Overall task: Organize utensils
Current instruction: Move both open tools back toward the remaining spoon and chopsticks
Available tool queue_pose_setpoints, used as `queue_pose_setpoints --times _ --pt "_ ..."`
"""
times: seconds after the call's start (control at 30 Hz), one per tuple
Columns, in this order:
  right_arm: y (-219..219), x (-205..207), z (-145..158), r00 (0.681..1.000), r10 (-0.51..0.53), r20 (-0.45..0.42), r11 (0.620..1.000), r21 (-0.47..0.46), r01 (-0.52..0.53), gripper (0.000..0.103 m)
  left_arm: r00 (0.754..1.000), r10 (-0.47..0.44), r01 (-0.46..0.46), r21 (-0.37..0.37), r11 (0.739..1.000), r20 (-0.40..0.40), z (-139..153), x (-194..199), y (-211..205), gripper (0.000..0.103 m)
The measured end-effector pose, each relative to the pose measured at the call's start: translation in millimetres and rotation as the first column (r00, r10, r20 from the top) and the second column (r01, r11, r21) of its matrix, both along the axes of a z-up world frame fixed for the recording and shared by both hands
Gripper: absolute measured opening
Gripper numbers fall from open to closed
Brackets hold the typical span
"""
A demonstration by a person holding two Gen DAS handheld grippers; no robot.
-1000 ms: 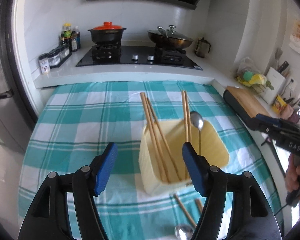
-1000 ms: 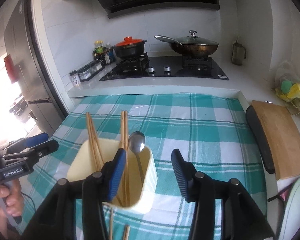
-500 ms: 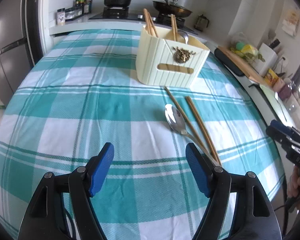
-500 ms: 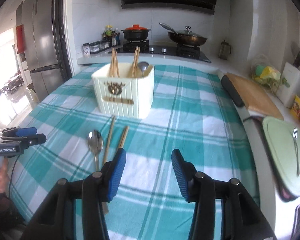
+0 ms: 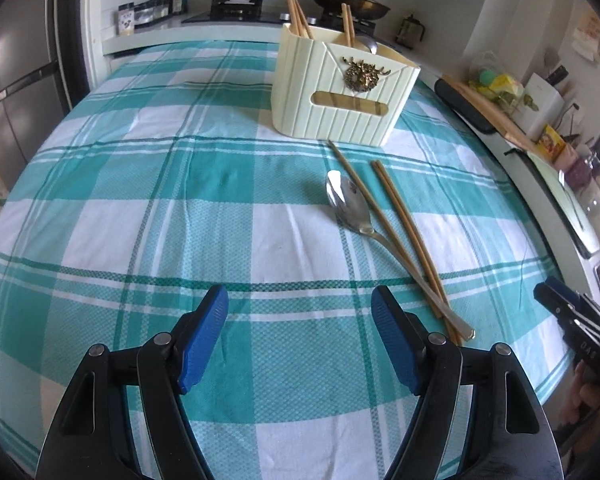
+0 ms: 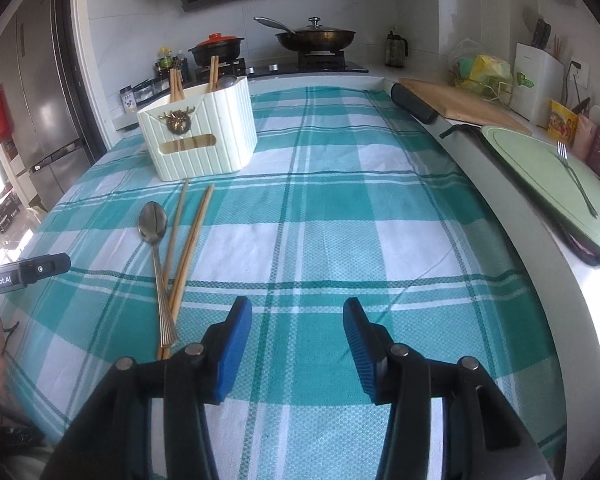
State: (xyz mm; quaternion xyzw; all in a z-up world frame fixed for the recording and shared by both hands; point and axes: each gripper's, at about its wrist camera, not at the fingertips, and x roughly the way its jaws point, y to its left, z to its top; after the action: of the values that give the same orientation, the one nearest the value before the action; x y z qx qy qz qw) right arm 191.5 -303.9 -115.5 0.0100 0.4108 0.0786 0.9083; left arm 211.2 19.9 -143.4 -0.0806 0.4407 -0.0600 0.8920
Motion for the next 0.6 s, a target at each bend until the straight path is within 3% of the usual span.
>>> queue_pose_setpoints --times 0.3,0.6 --pt "18 6 -16 0.998 0.057 -0.04 0.998 0.02 -0.057 0.048 1.0 -0.008 0.008 0.001 1.0 -0.019 -9 21 -11 0.076" --pt "52 14 -36 0.981 0.157 -0.115 0.983 -0.079 -0.167 0.048 0.999 -0.003 0.003 -0.005 1.0 -0.033 -16 17 -11 0.076"
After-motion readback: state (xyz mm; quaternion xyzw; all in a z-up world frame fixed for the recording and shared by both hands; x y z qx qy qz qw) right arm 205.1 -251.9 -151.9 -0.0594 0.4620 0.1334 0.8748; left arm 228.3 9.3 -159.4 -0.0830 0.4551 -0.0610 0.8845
